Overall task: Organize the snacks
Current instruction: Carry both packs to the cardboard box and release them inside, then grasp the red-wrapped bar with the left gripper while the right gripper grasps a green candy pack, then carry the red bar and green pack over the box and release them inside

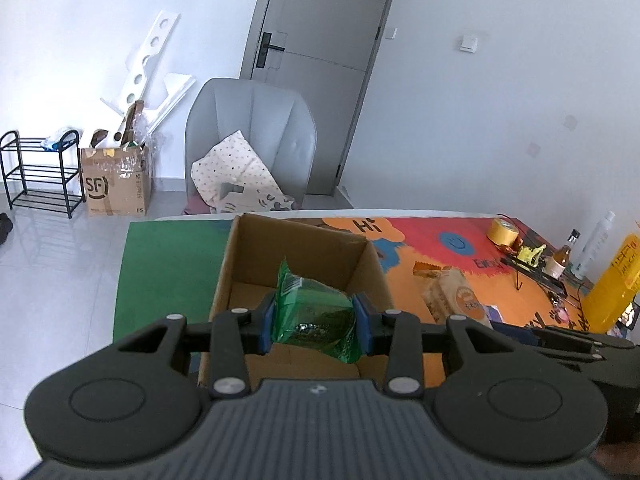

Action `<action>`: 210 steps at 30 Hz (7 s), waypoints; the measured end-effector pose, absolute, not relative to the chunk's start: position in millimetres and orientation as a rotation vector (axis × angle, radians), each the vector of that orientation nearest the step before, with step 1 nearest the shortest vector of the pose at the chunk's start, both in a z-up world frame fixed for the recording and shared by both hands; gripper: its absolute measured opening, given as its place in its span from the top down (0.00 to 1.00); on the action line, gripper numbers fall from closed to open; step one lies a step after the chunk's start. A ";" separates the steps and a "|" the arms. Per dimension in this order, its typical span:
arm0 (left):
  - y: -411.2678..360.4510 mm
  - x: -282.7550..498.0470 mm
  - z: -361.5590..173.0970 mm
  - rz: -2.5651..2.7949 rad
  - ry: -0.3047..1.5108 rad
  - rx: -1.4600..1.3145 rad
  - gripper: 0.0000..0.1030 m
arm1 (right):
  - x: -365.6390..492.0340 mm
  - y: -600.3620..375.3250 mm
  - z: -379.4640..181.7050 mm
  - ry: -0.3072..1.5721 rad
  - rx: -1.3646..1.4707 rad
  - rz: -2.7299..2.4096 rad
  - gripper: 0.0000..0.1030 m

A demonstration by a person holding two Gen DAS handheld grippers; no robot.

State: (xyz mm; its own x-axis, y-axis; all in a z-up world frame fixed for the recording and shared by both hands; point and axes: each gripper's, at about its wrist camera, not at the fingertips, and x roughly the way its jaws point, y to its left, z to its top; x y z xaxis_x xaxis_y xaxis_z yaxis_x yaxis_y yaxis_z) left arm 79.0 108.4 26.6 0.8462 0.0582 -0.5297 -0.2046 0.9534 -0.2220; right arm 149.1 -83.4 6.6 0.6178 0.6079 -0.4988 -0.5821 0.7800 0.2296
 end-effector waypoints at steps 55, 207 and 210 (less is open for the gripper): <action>89.9 61.9 14.8 0.202 0.607 -0.317 0.00 | 150.0 -149.5 -9.0 0.662 0.216 0.618 0.00; 83.4 105.4 17.5 0.183 0.531 -0.313 0.81 | 178.1 -114.8 7.3 0.552 0.043 0.649 0.73; 94.4 108.5 14.9 0.193 0.538 -0.323 0.81 | 179.7 -98.9 9.7 0.549 0.027 0.672 0.73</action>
State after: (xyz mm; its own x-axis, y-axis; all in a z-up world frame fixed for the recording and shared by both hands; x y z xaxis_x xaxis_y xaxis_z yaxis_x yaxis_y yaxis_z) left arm 108.5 94.4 14.9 0.8426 0.0958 -0.5300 -0.2635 0.9316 -0.2505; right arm 179.7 -98.9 9.7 0.6466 0.5974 -0.4743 -0.5834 0.7879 0.1971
